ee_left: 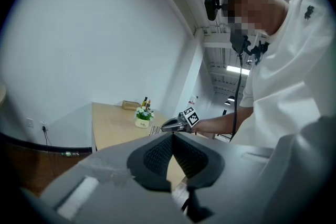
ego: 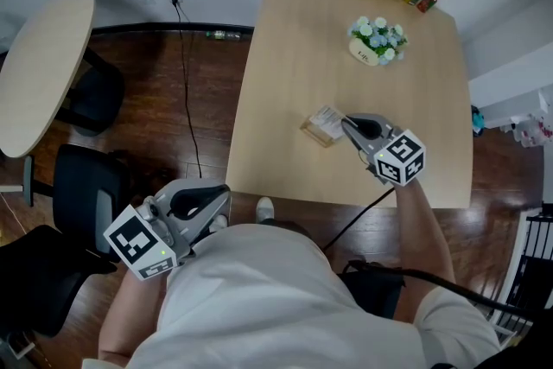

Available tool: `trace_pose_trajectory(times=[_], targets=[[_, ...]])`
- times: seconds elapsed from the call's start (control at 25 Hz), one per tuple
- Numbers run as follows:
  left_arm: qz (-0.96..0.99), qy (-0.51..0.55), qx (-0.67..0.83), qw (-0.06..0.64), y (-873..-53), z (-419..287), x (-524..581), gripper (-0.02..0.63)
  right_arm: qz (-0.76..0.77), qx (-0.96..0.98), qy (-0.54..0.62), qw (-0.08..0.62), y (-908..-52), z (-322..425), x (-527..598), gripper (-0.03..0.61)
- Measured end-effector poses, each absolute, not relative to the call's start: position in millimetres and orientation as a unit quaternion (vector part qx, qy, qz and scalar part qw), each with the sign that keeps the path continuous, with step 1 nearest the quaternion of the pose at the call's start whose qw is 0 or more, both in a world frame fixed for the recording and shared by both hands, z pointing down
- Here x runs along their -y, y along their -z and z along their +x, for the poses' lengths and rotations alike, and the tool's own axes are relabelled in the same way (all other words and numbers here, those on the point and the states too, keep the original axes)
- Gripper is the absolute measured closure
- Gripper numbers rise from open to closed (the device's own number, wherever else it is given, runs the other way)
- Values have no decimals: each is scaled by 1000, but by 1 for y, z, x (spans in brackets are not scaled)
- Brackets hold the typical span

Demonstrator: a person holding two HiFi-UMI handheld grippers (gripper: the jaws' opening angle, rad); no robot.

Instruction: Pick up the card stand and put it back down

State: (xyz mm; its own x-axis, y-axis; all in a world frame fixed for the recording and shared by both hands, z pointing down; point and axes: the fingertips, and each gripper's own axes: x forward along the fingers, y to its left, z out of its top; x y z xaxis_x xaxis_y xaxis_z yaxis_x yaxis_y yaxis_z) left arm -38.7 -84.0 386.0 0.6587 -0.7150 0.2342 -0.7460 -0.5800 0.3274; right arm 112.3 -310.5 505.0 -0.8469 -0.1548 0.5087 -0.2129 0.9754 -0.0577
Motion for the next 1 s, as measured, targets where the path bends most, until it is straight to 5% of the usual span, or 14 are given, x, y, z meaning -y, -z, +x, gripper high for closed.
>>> trace_pose_trajectory(times=[1.0], targets=[[882, -48, 419, 209, -389, -36, 91, 612, 80, 959, -67, 262, -536, 110, 312, 558]])
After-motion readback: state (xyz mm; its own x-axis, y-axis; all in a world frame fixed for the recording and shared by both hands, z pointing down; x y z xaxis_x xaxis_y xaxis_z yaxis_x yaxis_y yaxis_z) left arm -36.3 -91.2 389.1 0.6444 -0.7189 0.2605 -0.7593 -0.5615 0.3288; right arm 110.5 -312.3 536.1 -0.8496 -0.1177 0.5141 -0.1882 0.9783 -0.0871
